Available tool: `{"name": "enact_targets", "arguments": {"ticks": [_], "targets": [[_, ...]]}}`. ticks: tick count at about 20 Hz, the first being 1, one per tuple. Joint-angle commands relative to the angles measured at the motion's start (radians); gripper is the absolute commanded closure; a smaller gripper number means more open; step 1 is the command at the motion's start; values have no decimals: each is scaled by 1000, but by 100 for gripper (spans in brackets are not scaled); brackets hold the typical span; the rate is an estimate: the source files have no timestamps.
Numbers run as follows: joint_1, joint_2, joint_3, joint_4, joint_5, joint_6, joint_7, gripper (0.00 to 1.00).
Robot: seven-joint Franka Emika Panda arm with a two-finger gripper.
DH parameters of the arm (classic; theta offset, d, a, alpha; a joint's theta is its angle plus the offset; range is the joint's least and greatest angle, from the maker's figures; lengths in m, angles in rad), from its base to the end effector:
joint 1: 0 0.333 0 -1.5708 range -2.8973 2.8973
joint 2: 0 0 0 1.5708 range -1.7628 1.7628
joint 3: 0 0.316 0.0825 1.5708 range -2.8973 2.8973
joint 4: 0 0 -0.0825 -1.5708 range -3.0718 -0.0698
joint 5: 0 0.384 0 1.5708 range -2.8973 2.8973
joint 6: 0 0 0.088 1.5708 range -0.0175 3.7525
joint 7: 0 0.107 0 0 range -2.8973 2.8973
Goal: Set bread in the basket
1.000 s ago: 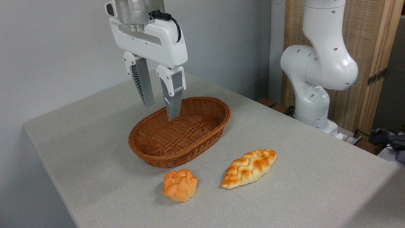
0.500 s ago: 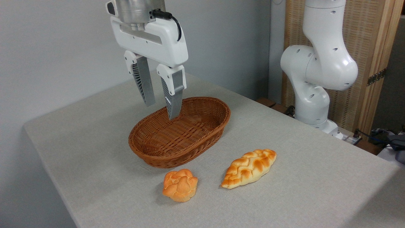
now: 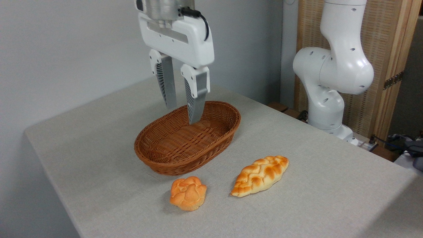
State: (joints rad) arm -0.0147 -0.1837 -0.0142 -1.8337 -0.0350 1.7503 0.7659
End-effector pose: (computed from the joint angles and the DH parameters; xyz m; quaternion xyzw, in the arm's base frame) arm 0.5107 -0.0185 0.6130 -0.9217 0.3844 -0.0525 0.0031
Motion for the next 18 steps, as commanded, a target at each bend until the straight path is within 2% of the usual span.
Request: {"name": "enact_targets", "arguments": {"ticks": [1,2,4,8,10,16,18], "targets": [[-2,-31,32,-82,-5,67,143,0],[-2,-31,43,-91,-5,72,188,0],[-1,-30,65,-123,-6,109,204,0],[-1,-20,120,-199,-2,250,239,0],[-1,-16,128,-214,32,275,405,0],[-1,16,154,-279,40,347,651,0],[-8,30,154,-291,108,348,781,0]]}}
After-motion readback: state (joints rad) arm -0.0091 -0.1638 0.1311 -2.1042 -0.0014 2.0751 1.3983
